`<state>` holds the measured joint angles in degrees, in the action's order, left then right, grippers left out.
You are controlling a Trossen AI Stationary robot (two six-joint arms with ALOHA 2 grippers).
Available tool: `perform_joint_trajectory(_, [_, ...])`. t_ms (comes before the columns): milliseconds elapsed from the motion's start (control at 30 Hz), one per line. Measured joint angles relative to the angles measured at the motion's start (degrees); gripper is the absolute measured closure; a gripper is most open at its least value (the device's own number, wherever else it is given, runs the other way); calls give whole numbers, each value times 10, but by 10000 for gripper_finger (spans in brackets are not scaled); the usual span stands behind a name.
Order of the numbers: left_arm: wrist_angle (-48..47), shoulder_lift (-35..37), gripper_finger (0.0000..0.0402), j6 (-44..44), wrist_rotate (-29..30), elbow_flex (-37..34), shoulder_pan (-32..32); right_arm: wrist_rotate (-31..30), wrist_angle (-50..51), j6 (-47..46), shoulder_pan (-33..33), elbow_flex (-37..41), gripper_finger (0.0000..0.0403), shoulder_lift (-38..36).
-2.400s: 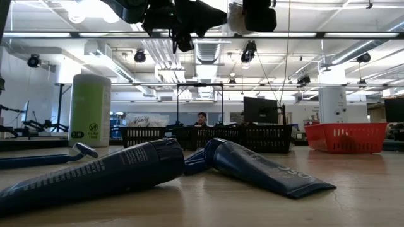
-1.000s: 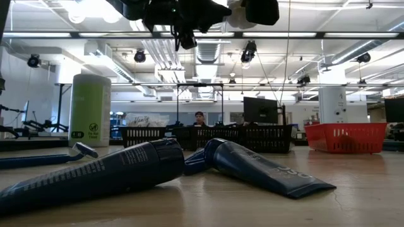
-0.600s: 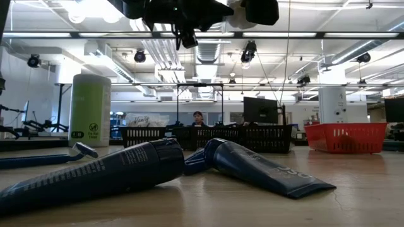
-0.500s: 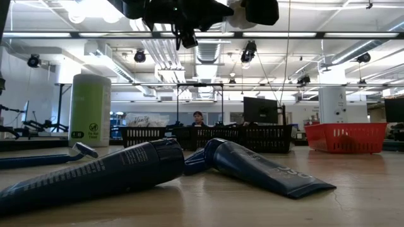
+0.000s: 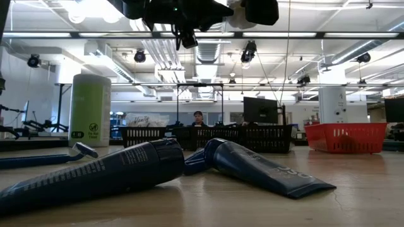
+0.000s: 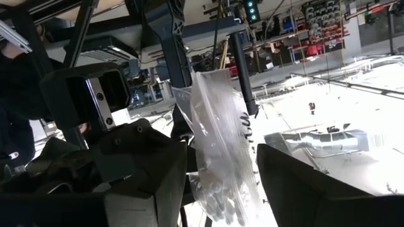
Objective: Pick & Place Travel size toiletries
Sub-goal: Put the cotton pack into the left black bin
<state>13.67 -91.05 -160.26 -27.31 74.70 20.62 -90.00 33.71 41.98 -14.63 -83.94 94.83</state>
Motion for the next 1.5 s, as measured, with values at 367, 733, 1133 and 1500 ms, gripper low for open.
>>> perform_joint_trajectory(367, [0,0,204,0,0,0,0,0,0,0,0,0,329,0])
perform_joint_trajectory(733, [0,0,204,0,0,0,0,0,-1,0,0,0,338,0])
perform_joint_trajectory(1133, [0,0,204,-18,0,0,0,0,-1,0,0,0,323,0])
perform_joint_trajectory(1500, [-21,0,204,12,0,0,0,0,-1,1,0,0,338,0])
